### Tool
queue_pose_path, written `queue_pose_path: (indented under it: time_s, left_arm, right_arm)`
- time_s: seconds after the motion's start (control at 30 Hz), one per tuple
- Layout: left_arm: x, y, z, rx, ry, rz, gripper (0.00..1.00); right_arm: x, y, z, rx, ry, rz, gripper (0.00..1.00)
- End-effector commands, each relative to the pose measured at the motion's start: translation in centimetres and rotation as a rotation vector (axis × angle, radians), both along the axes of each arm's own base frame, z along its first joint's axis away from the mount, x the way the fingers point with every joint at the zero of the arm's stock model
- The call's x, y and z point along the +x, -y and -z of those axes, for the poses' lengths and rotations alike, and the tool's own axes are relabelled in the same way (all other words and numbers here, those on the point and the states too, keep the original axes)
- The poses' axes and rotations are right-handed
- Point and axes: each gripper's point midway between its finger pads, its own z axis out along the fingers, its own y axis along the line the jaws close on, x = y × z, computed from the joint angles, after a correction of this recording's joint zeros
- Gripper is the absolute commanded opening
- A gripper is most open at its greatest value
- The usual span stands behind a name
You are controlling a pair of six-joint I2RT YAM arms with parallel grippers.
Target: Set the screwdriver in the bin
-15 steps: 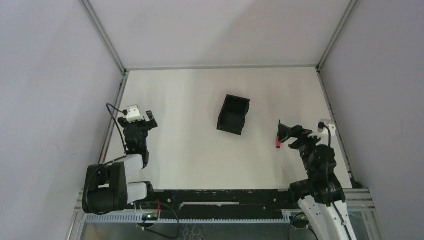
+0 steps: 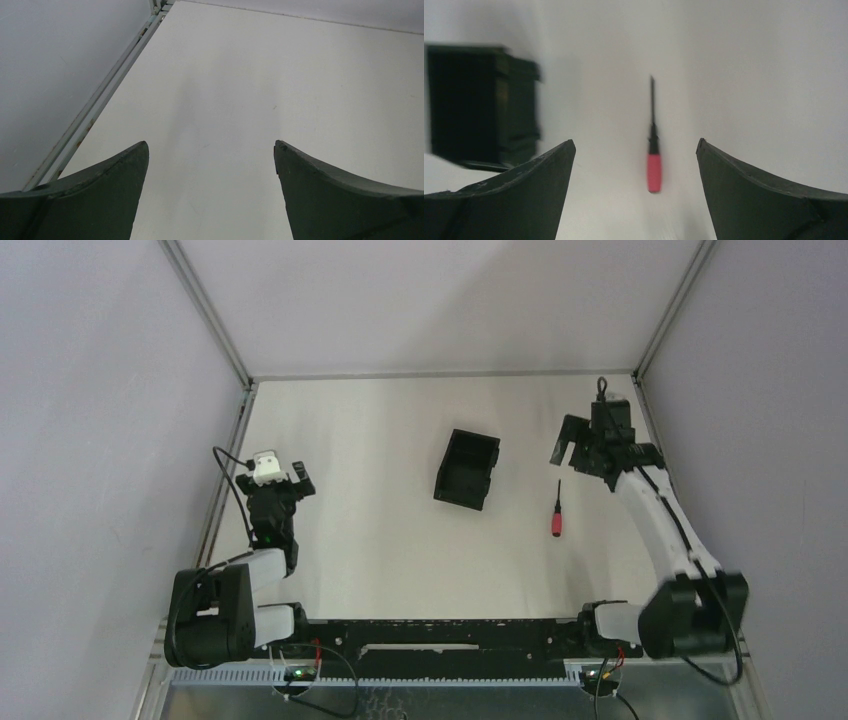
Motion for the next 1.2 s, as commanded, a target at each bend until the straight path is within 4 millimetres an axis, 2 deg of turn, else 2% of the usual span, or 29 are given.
queue_pose_path:
  time_s: [0.0,0.1,0.2,0.3,0.43,0.53,0.57,0.6,0.63,0.8,0.83,0.87,0.93,1.07,1.17]
  left_arm:
    - [0.4,0.0,-1.4,-0.002,0.046,-0.004,1.0]
    - [0.4,0.1,-1.4,-0.001,0.047,-0.003,1.0]
    - [0.4,0.1,-1.5,-0.002,0.048,-0.002,1.0]
    - [0.4,0.1,-1.5,-0.001,0.047,-0.002,1.0]
    - [0.4,0.1,-1.4,-0.002,0.048,-0.003,1.0]
    - [0.4,0.1,-1.5,-0.002,0.049,-0.002,1.0]
    - [0.4,0.1,-1.5,-0.001,0.049,-0.003,1.0]
    - [0.4,0.1,-1.5,-0.002,0.051,-0.003,1.0]
    - [0.4,0.1,-1.5,-0.002,0.052,-0.003,1.0]
    - [0.4,0.1,-1.5,0.0,0.051,-0.003,1.0]
    - [0.4,0.1,-1.5,-0.001,0.051,-0.003,1.0]
    - [0.4,0.0,-1.5,-0.001,0.052,-0.003,1.0]
    - [0.4,0.1,-1.5,0.0,0.051,-0.003,1.0]
    - [0.4,0.0,-1.5,-0.001,0.05,-0.003,1.0]
    - [0.4,0.1,-1.5,0.0,0.048,-0.003,1.0]
  right_arm:
    - [-2.7,-0.6,6.1,0.032,-0.295,-0.076,0.94]
    - [-2.4,-1.3,9.3,0.058,-0.381,-0.103,0.87]
    - [-2.2,-1.0,12.2,0.046,-0.444,-0.094,0.82]
    - [-2.5,-0.9,14.6,0.041,-0.505,-0.088,0.73]
    - [-3.2,-0.8,16.8,0.034,-0.566,-0.089,0.52]
    - [-3.3,-0.7,17.0,0.03,-0.571,-0.096,0.22]
    - [-3.2,-0.7,16.6,0.028,-0.561,-0.099,0.08]
    - [-2.9,-0.2,15.9,0.003,-0.542,-0.091,0.0]
    - [-2.7,0.0,15.3,-0.009,-0.534,-0.09,0.0]
    - [-1.4,0.7,9.3,-0.016,-0.48,-0.093,0.0]
    - [-1.8,0.6,8.2,0.001,-0.494,-0.104,0.0]
    - [-1.2,0.0,6.9,0.043,-0.474,-0.127,0.0]
    - [-1.8,-0.6,4.7,0.086,-0.503,-0.152,0.0]
    - [-1.6,-0.9,1.0,0.103,-0.509,-0.155,0.0]
    - [-0.9,-1.5,-0.9,0.135,-0.479,-0.146,0.0]
